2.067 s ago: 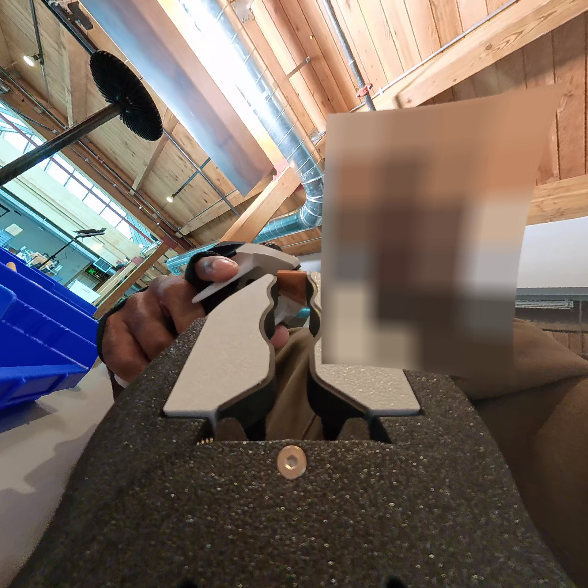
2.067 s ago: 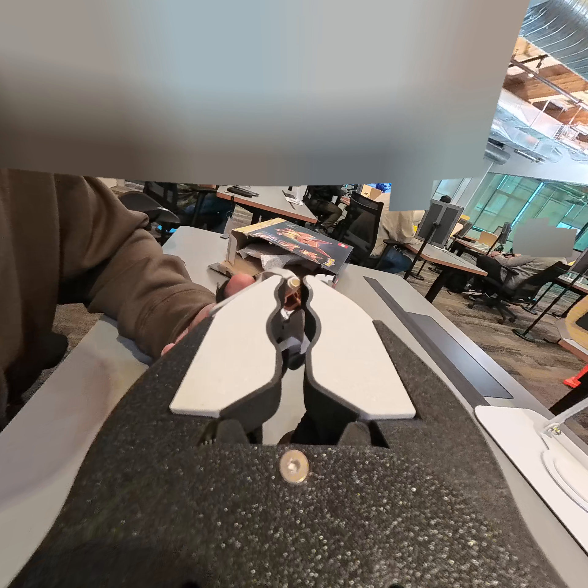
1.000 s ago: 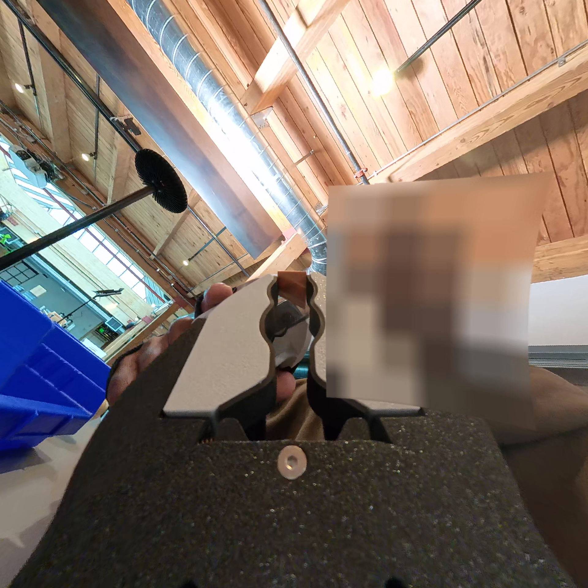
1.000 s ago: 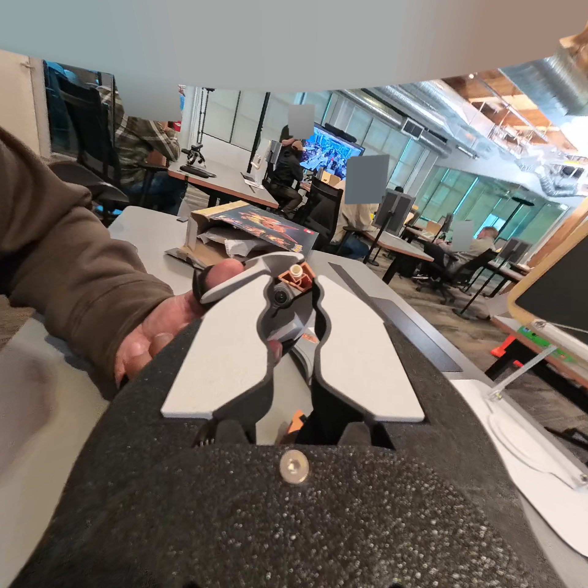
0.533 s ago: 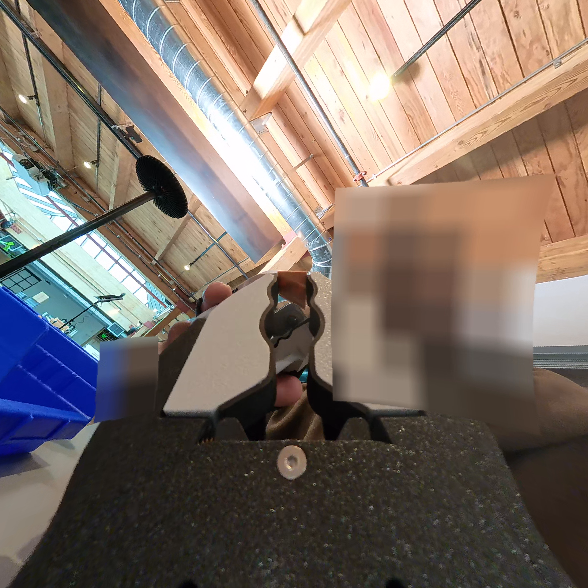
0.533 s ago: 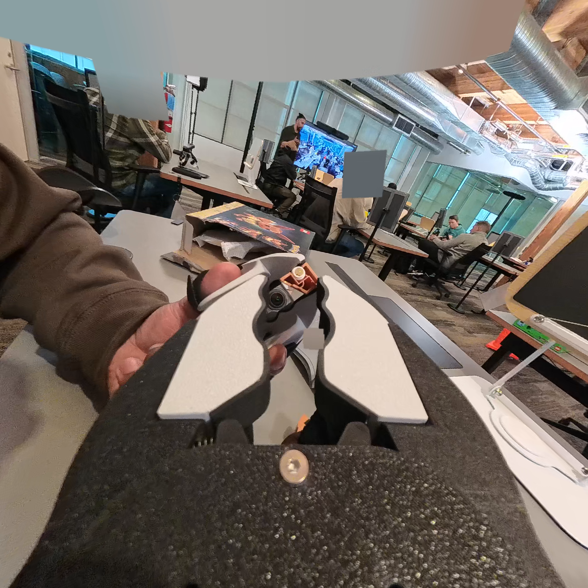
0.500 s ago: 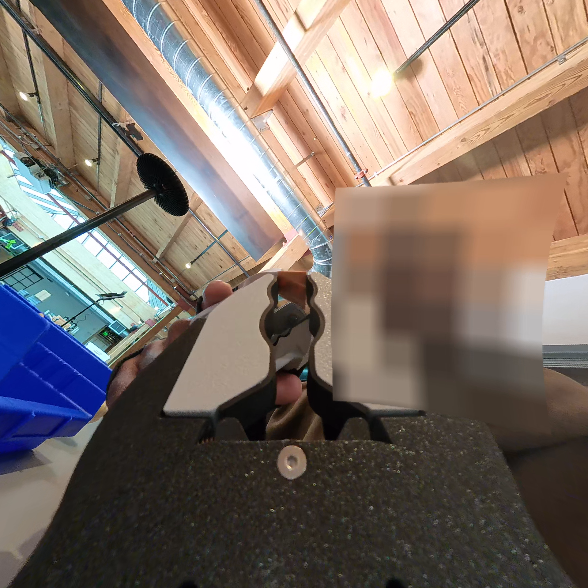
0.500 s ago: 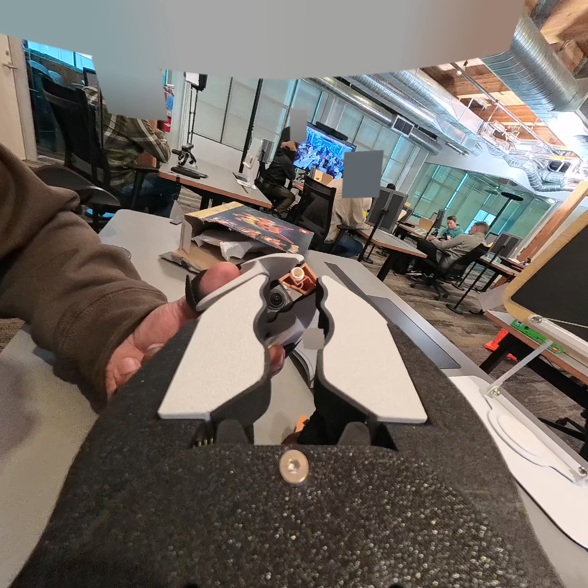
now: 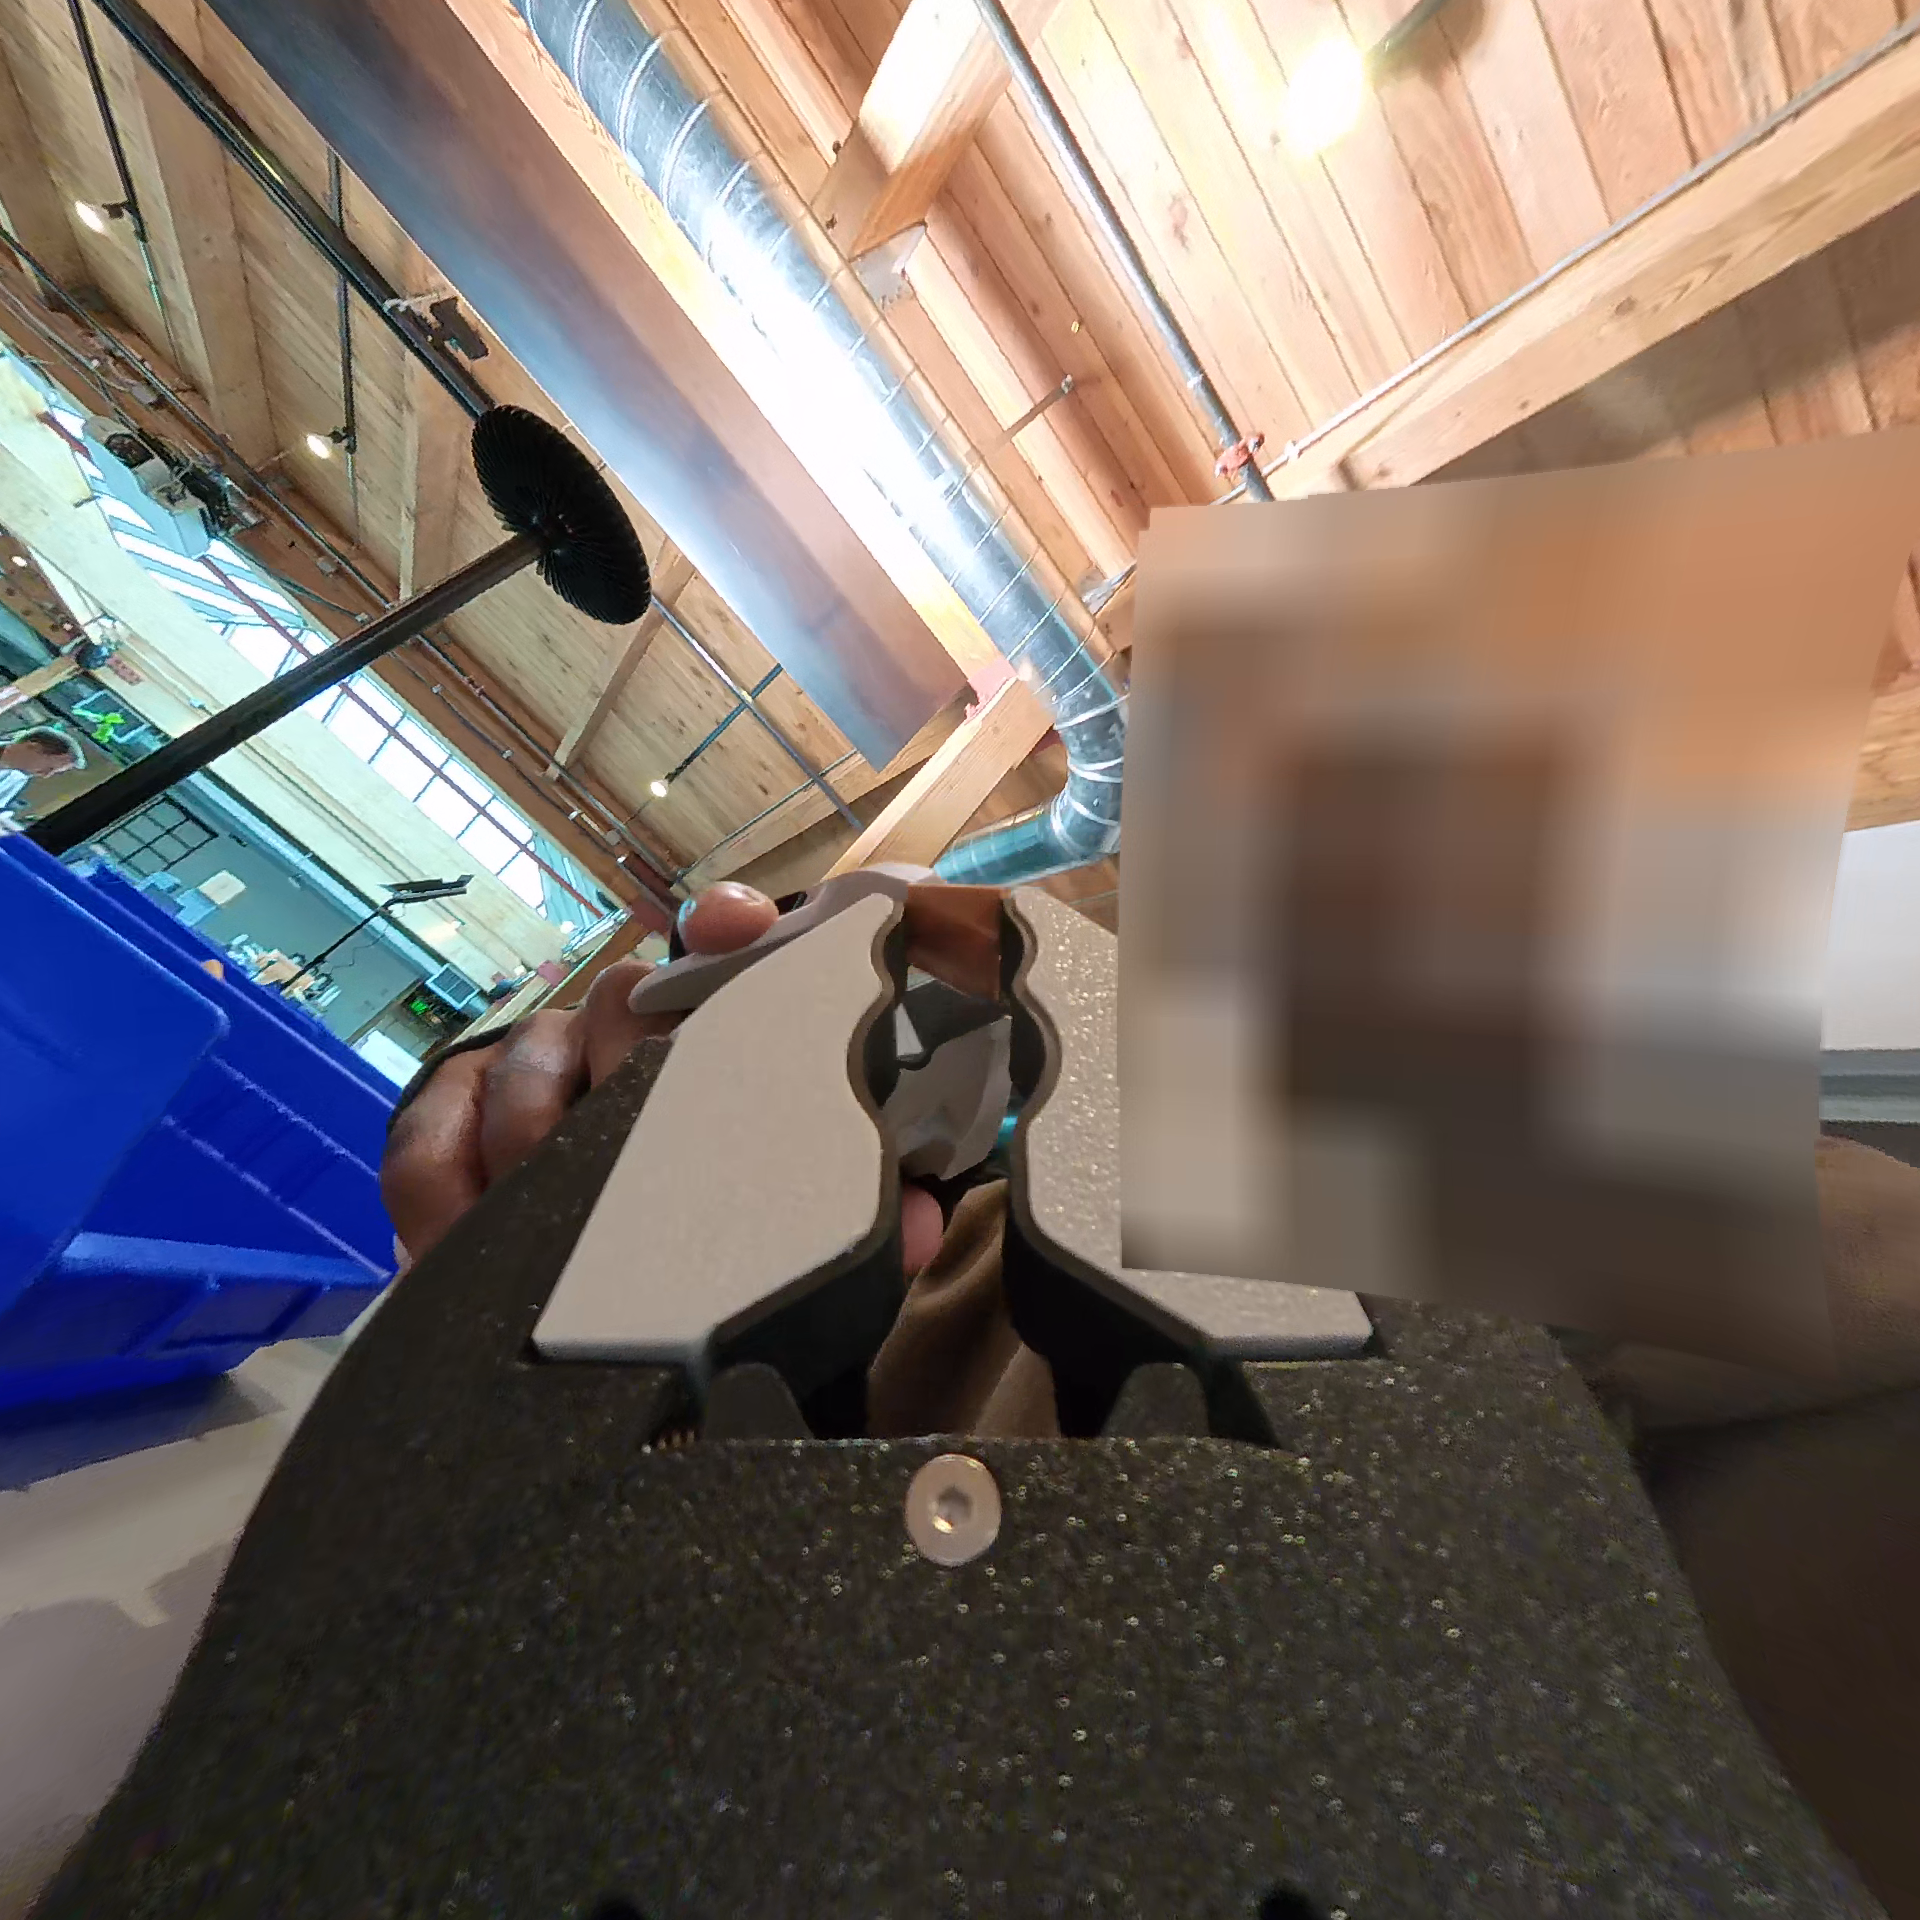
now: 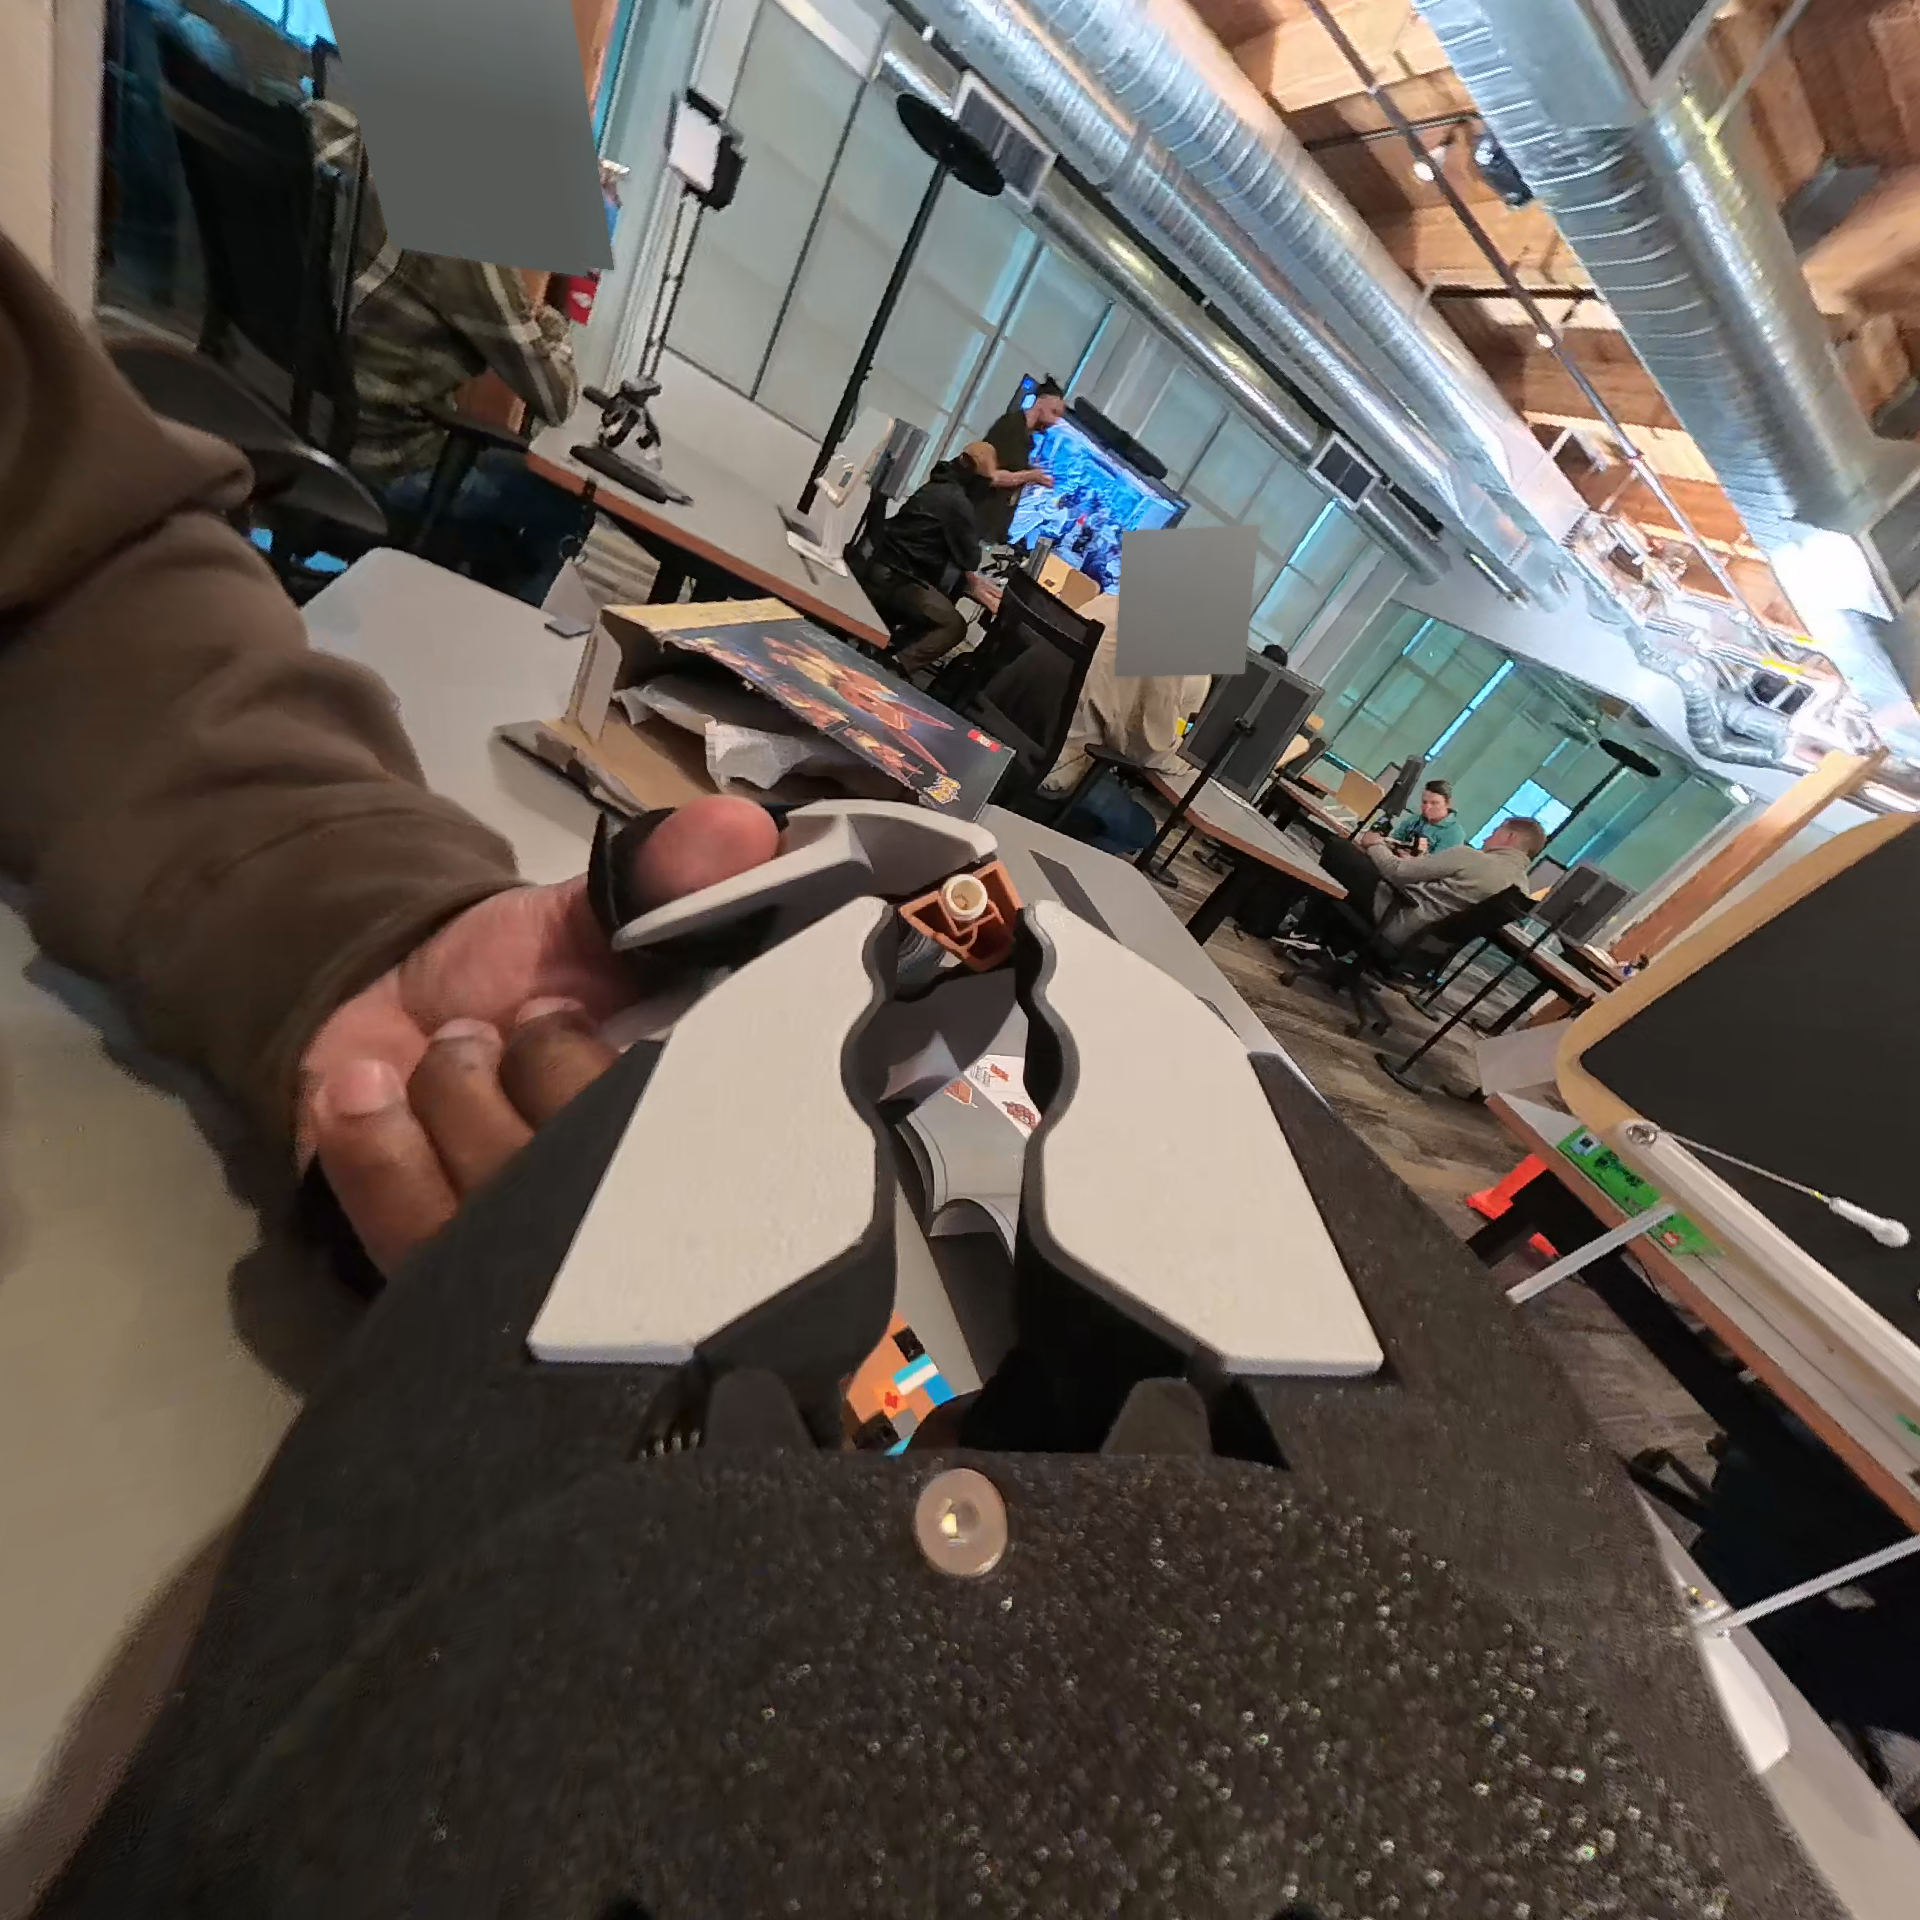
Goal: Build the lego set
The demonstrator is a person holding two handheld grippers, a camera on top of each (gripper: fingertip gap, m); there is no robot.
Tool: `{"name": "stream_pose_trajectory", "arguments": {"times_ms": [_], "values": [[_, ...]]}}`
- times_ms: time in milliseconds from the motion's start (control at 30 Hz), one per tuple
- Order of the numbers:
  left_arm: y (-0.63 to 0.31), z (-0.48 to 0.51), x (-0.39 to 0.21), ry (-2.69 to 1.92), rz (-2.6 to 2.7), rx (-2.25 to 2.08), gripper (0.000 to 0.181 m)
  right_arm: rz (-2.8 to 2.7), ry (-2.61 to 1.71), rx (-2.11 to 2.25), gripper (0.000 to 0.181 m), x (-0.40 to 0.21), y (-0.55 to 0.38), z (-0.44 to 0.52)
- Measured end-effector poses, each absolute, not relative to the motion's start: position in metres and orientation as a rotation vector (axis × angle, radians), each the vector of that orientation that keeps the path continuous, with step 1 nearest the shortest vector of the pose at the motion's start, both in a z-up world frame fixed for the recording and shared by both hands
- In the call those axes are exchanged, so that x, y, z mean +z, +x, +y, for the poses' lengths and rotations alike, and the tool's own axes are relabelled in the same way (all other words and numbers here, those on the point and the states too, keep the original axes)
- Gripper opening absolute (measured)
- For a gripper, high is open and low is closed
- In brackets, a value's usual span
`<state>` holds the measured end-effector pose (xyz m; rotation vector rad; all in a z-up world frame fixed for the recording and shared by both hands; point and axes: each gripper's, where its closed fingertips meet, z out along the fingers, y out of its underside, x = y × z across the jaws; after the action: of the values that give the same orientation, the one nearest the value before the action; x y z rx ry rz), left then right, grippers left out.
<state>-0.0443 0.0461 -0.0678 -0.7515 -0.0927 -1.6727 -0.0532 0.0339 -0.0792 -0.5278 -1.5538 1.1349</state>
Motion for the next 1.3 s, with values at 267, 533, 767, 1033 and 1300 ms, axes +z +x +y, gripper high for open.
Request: {"name": "stream_pose_trajectory", "arguments": {"times_ms": [267,533,767,1033,1300], "values": [[-0.035,0.046,-0.069,-0.898,0.056,-1.569,0.017,-1.675,-0.463,1.163,0.021,-0.081,-0.045,0.035],[-0.025,0.042,-0.075,-1.061,0.256,-1.449,0.017,-1.789,-0.411,1.179,0.021,-0.085,-0.037,0.033],[-0.017,0.036,-0.080,-1.110,0.363,-1.431,0.017,-1.860,-0.382,1.248,0.021,-0.089,-0.028,0.027],[-0.021,0.037,-0.077,-1.027,0.295,-1.461,0.016,-1.814,-0.427,1.302,0.022,-0.083,-0.029,0.028],[-0.040,0.039,-0.068,-0.899,0.162,-1.408,0.017,-1.637,-0.552,1.408,0.029,-0.070,-0.039,0.032]]}}
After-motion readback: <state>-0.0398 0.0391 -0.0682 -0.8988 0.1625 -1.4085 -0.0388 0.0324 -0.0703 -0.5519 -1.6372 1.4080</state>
